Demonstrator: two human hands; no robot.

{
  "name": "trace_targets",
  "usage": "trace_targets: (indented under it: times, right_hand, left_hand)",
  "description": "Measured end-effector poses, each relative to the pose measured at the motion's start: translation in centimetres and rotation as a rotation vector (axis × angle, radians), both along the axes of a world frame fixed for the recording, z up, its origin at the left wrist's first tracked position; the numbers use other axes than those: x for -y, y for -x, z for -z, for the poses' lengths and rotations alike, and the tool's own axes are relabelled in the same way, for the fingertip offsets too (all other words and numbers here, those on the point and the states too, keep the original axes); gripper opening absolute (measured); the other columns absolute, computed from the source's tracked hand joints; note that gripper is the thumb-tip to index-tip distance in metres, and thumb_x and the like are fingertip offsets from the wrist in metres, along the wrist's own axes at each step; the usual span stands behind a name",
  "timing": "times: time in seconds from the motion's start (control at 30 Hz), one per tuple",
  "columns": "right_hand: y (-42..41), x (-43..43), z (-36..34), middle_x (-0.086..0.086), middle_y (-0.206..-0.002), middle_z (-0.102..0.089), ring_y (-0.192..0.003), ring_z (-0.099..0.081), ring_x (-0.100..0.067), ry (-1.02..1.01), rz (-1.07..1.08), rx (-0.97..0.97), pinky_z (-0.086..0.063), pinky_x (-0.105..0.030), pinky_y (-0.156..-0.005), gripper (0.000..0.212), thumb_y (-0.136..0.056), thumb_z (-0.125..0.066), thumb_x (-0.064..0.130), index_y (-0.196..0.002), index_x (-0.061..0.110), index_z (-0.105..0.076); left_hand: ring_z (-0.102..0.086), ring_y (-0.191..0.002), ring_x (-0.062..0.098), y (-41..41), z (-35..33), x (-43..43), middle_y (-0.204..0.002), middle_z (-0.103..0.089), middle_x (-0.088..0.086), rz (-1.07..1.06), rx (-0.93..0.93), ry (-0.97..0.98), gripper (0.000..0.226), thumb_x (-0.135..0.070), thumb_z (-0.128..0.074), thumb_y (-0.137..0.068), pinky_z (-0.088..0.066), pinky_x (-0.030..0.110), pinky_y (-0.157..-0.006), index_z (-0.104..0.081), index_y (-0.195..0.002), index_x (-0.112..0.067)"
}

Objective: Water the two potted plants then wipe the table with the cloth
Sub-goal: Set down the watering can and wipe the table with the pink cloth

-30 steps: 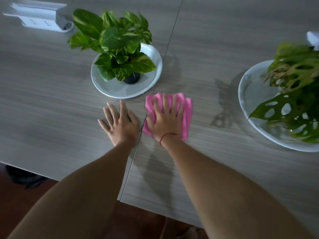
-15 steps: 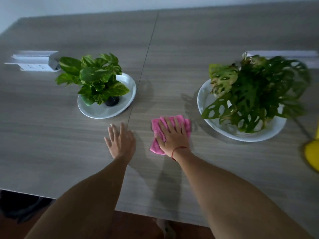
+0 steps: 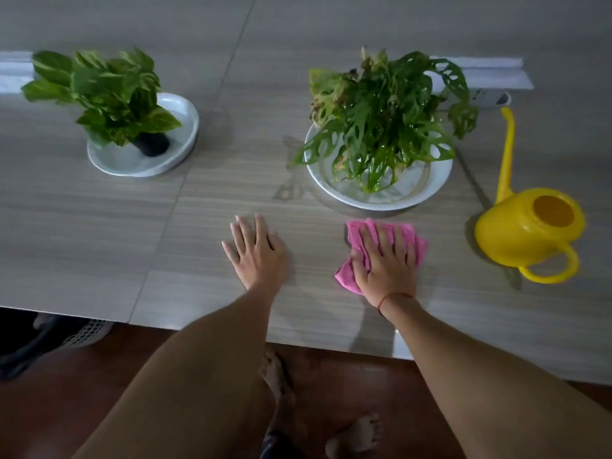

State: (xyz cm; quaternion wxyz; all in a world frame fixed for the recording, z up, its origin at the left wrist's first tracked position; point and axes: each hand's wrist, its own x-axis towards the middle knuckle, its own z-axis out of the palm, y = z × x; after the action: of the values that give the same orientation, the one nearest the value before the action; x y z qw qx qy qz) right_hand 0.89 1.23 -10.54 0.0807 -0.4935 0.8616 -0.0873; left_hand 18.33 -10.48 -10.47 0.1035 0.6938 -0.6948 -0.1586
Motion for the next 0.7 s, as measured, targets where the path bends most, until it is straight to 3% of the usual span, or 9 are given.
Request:
trace_targets:
  times: [0.13,0.27,0.4,0.53,0.7]
  right_hand:
    - [-1.7,1.4,0.4,-0.005,-0.160,-0.017,-0.146,-0.011,-0.040,0.007,0.080,0.014,-0.006,-0.057,-0.119,0.058,-0.094,-0.016,0.053,-0.149,0.036,-0.021]
    - [-4.3,3.9,0.5,-0.003,-0.161,0.006,-0.146,0.010,-0.039,-0.041,-0.080,0.041,0.005,-0.055,-0.119,0.058,-0.099,-0.014,0.054,-0.151,0.034,0.000]
    - [-2.1,1.8,0.8,0.004,-0.161,-0.007,-0.149,0.000,-0.031,0.001,-0.215,0.069,-0.002,-0.051,-0.121,0.061,-0.093,-0.013,0.052,-0.150,0.034,-0.012]
    - [2.4,0.0,0.9,0.002,-0.160,-0.015,-0.148,-0.006,-0.031,0.026,-0.009,0.062,0.001,-0.049,-0.121,0.058,-0.094,-0.017,0.048,-0.150,0.035,-0.014]
    - [7.7,1.1,1.2,-0.006,-0.159,-0.018,-0.148,-0.009,-0.032,0.030,0.286,0.031,-0.002,-0.051,-0.121,0.063,-0.092,-0.017,0.046,-0.151,0.024,-0.018]
  left_hand:
    - [0.000,-0.150,0.020,0.0,0.5,0.0,-0.163,-0.008,0.005,-0.017,-0.007,0.029,0.054,-0.036,-0.026,-0.100,0.005,0.047,-0.120,-0.020,-0.153,-0.031]
    - [0.002,-0.151,0.019,0.1,0.6,0.0,-0.163,-0.006,0.005,-0.006,-0.003,0.038,0.054,-0.035,-0.026,-0.100,0.007,0.047,-0.120,-0.019,-0.154,-0.031]
    - [-0.001,-0.150,0.022,0.1,0.6,0.0,-0.163,-0.009,0.007,-0.026,0.026,0.046,0.053,-0.033,-0.027,-0.100,0.005,0.049,-0.120,-0.023,-0.153,-0.029]
    - [-0.004,-0.150,0.023,2.2,0.1,-0.2,-0.161,-0.015,0.011,-0.070,0.003,0.045,0.049,-0.028,-0.032,-0.100,0.000,0.053,-0.119,-0.033,-0.149,-0.024]
    - [0.003,-0.151,0.022,7.6,0.1,-1.7,-0.163,-0.006,0.006,0.032,-0.008,0.005,0.055,-0.043,-0.030,-0.099,0.008,0.054,-0.117,-0.022,-0.153,-0.032]
